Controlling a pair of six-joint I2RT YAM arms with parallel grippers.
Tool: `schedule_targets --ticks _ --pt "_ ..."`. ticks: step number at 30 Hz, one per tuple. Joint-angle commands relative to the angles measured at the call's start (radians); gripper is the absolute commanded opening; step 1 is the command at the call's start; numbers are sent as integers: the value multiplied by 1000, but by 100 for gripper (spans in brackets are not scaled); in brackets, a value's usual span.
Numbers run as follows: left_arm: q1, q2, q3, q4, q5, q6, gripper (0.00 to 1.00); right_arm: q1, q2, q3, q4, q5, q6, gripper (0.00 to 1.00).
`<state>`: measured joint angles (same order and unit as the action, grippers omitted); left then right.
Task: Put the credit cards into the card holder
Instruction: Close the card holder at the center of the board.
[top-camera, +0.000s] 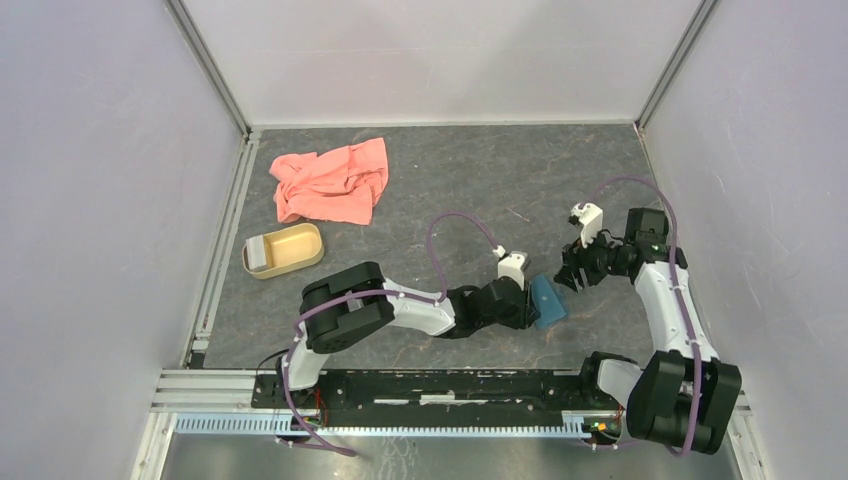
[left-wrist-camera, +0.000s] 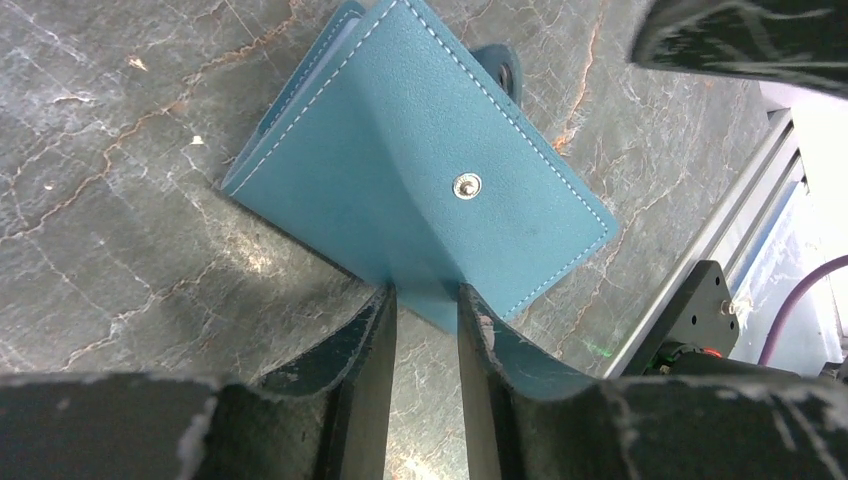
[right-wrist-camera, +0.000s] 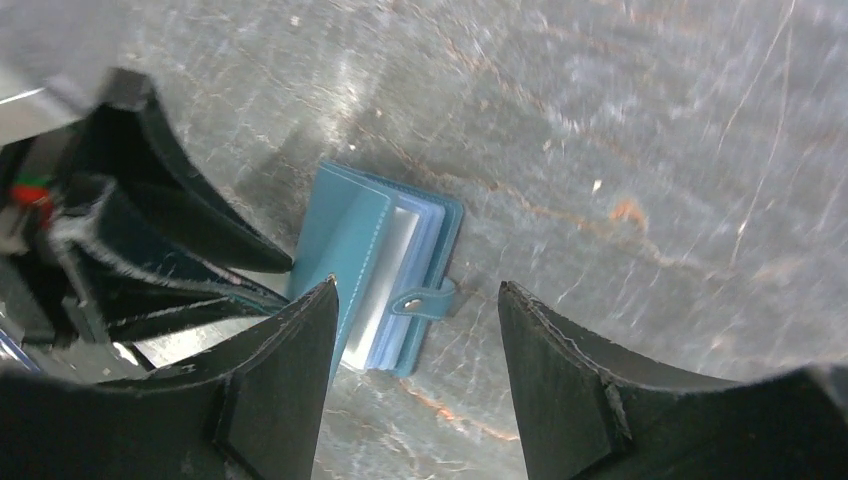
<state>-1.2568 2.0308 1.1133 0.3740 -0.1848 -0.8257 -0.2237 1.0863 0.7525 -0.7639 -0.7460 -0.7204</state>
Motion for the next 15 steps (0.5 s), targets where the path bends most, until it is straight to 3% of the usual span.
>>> schedule_targets --ticks 1,4,7,15 --pt "-6 4 32 64 -50 10 37 -4 27 -30 134 160 321 67" --pt "-5 -13 25 75 -57 48 38 -4 43 -38 165 170 397 67" --pt "-5 -27 12 94 -47 81 39 -3 96 -34 150 129 437 61" --pt "2 -4 41 79 -24 96 40 7 179 -44 167 176 448 51"
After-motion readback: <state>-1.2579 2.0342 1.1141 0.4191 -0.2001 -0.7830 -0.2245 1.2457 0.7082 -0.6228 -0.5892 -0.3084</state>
